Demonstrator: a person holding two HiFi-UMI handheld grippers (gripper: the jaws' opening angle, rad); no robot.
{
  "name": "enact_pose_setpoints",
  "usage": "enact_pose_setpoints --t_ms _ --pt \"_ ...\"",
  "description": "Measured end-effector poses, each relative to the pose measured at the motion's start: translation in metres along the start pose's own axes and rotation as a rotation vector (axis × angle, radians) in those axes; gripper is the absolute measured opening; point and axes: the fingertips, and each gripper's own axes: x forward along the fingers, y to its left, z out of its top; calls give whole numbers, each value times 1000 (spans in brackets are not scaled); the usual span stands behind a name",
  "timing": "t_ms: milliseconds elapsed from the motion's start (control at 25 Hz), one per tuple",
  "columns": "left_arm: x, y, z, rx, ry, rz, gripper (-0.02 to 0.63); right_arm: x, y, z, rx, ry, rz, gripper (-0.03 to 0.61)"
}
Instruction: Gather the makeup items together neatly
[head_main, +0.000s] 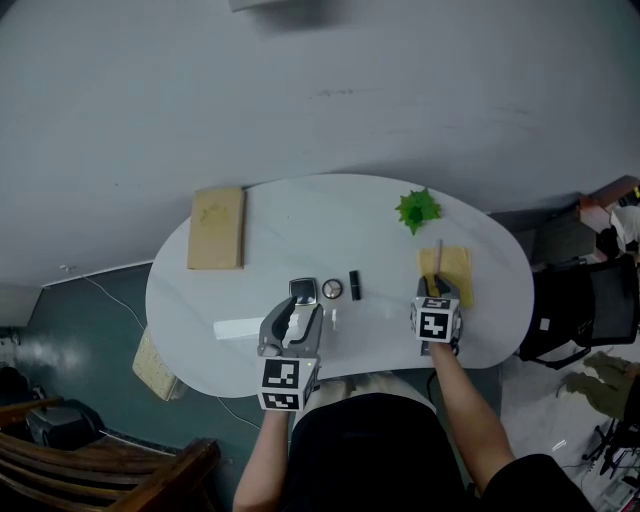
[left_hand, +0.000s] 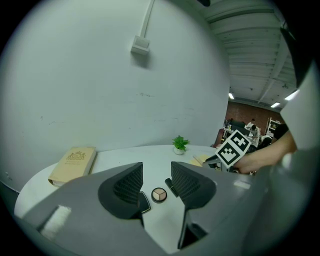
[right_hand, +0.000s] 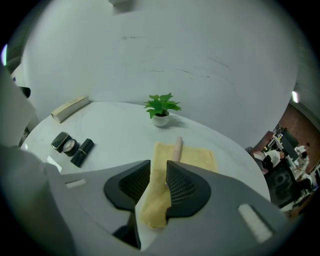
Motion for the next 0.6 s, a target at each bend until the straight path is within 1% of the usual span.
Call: enact_pose_setpoints --t_ms 240,600 --pt "0 -10 1 -2 3 25 175 16 -20 -8 21 29 -11 109" --pt "-8 -23 -5 -13 9 62 175 29 -23 -21 31 64 17 106"
